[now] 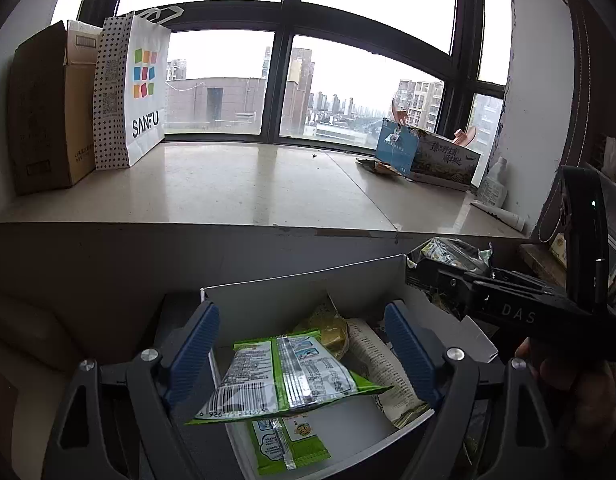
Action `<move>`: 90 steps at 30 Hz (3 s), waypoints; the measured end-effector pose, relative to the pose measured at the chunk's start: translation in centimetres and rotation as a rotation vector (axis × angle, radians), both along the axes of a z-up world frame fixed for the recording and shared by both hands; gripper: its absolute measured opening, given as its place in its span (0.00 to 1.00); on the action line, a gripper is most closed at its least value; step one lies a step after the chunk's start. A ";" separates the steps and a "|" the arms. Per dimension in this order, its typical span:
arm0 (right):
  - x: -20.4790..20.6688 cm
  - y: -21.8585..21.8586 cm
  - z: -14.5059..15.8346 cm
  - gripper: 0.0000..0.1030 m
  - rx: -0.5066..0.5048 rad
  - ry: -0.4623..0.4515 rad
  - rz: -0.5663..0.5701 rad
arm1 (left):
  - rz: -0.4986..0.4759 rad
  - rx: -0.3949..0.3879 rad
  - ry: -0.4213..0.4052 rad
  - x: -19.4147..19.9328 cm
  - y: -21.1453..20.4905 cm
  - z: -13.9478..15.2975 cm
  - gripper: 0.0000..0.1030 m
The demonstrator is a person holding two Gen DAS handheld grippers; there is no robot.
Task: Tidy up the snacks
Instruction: 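Drop both held packs into the white box and open both grippers, then reach the left gripper toward the yellow pickle pouch and grasp it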
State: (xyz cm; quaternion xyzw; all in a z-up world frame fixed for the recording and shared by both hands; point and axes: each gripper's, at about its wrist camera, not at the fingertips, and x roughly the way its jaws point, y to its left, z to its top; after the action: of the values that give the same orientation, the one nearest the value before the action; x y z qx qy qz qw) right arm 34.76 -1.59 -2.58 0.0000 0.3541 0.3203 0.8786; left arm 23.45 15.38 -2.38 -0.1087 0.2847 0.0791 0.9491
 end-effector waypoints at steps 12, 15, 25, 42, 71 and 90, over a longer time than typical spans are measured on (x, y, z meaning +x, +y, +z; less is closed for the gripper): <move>-1.3 -0.9 -1.2 1.00 -0.033 -0.011 -0.029 | 0.036 -0.020 0.010 -3.1 0.2 -1.4 1.00; -2.1 -1.8 -0.1 1.00 -0.017 -0.055 -0.057 | 0.033 -0.042 0.002 -4.7 -0.2 -1.2 1.00; -9.3 -5.1 1.9 1.00 -0.006 -0.203 -0.009 | -0.085 -0.025 -0.054 -12.4 -4.3 -0.7 1.00; -25.4 -11.5 -1.3 1.00 -0.047 -0.288 0.138 | -0.182 -0.091 0.020 -20.9 -8.5 -4.4 1.00; -27.8 -16.2 -5.3 1.00 -0.038 -0.238 0.020 | 0.025 -0.215 0.341 -15.6 -4.6 -13.0 1.00; -27.3 -16.2 -6.5 1.00 -0.067 -0.203 0.014 | 0.069 -0.227 0.391 -11.5 -2.2 -16.1 0.48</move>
State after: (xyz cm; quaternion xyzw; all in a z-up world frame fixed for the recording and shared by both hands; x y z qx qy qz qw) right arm 7.48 -17.78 -9.05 -0.0644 0.2736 0.3129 0.9073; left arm 11.93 13.23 -18.46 -0.2070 0.4664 0.0987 0.8543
